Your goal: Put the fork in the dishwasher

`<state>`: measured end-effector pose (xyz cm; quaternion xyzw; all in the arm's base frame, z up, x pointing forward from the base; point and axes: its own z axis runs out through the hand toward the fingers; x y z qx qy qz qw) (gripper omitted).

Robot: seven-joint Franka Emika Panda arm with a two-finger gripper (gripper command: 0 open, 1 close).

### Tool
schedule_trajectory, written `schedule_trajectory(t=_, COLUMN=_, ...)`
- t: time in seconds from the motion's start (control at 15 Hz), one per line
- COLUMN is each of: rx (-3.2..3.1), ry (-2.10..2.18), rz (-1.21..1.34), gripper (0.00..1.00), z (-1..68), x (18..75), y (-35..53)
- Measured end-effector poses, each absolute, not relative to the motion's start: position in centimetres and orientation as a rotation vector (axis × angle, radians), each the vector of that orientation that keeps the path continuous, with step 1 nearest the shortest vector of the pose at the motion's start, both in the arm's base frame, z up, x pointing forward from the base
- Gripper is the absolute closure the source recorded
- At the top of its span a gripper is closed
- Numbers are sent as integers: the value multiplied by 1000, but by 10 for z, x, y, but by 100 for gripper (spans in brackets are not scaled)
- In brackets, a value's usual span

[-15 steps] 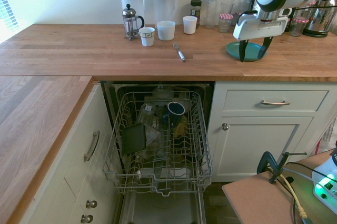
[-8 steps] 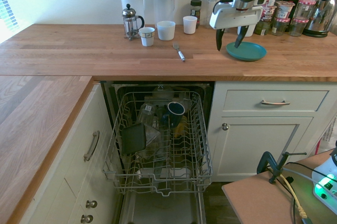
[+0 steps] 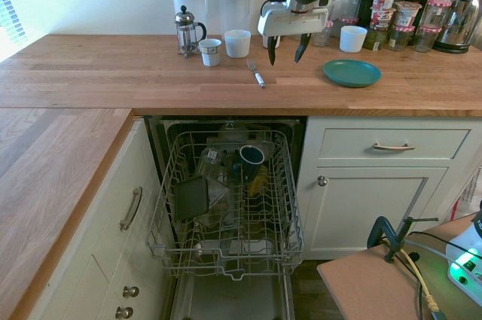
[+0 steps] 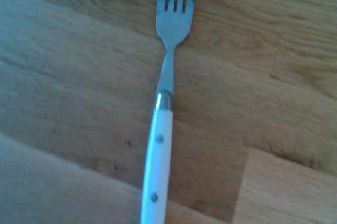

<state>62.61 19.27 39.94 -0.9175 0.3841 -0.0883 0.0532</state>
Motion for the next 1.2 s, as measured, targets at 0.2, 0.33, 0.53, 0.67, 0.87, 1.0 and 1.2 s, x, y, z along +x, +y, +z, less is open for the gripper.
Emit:
schedule_trajectory(t=0.2, rx=-2761, ry=1217, rz=-290, gripper=0, z=384, x=655, y=205)
schedule_trajectory(t=0.33, rx=-2752, ry=1259, rz=-319, gripper=0, z=373, x=669, y=215)
schedule_trajectory(t=0.53, rx=-2747, ry=1328, rz=-369, gripper=0, z=355, x=688, y=229)
schedule_trajectory(t=0.67, rx=-2743, ry=1367, rz=-372, gripper=0, z=345, x=697, y=234)
schedule_trajectory(t=0.87, rx=-2745, ry=1398, rz=-361, gripper=0, z=338, x=706, y=239)
schedule_trajectory(t=1.0, rx=-2753, ry=1405, rz=-349, gripper=100, z=339, x=707, y=241)
schedule_trajectory(t=1.2, rx=-2755, ry=1420, rz=-326, gripper=100, z=339, x=708, y=241)
